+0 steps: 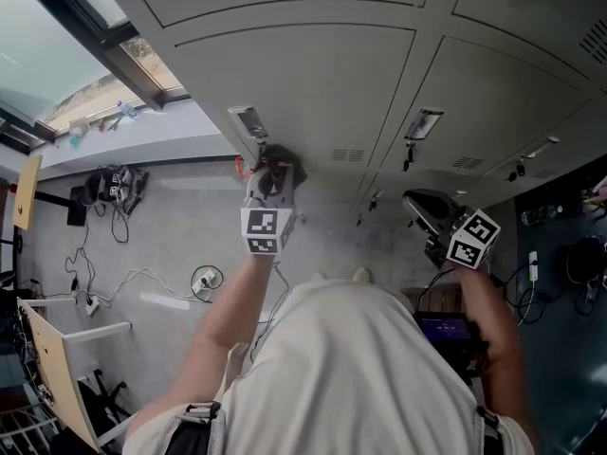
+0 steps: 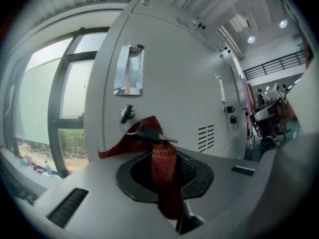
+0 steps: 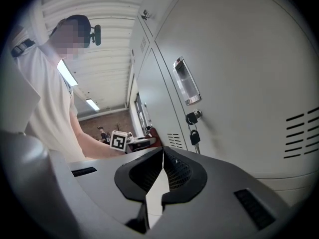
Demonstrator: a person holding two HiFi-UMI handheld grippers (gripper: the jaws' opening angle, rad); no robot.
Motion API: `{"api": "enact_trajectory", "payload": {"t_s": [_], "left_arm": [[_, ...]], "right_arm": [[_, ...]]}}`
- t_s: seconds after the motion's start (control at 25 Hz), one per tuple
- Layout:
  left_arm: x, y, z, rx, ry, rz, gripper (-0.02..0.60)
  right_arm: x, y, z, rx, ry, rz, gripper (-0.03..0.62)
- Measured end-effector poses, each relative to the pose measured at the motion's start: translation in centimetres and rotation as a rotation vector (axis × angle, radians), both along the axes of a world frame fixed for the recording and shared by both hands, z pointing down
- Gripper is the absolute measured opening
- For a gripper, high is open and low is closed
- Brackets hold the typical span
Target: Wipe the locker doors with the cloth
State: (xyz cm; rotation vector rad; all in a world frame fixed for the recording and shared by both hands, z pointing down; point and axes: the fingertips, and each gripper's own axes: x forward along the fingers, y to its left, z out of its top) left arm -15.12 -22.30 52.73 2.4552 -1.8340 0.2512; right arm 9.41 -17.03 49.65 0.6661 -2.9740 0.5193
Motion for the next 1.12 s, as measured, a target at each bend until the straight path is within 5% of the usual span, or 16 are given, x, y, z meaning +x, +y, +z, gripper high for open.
{"api": "enact_trajectory", "payload": {"t_s": [0.32, 0.48, 0.6, 0.68, 0.88, 1.12], "left_arm": [[6.1, -0.1, -6.9, 0.124, 0.064, 0.054, 0.041], [3.8, 0.0, -11.3, 0.21, 0.039, -0.097, 0.041], [0.1, 0.6, -11.7, 0.206, 0.055, -0.237, 0.041], [-1.0, 0.7, -11.2, 0.189, 0.066, -0.259, 0.041], [3.1, -0.3, -10.3, 0.178, 0.031, -0.154, 0.041], [11.2, -0.8, -6.6, 0.162, -0.117, 0.077, 0.041]], "right_arm": [[-3.0, -0.2, -0.8, 0.034, 0.011, -0.091, 0.017], [-4.2, -0.3, -0.7, 0.039, 0.005, -0.122, 0.017], [-4.6, -0.3, -0.7, 0.034, 0.006, -0.131, 0.017], [-4.5, -0.3, -0.5, 0.03, 0.007, -0.133, 0.017], [-4.0, -0.2, -0.1, 0.018, 0.01, -0.125, 0.017], [-3.2, -0.1, -0.1, 0.012, 0.023, -0.108, 0.017]]}}
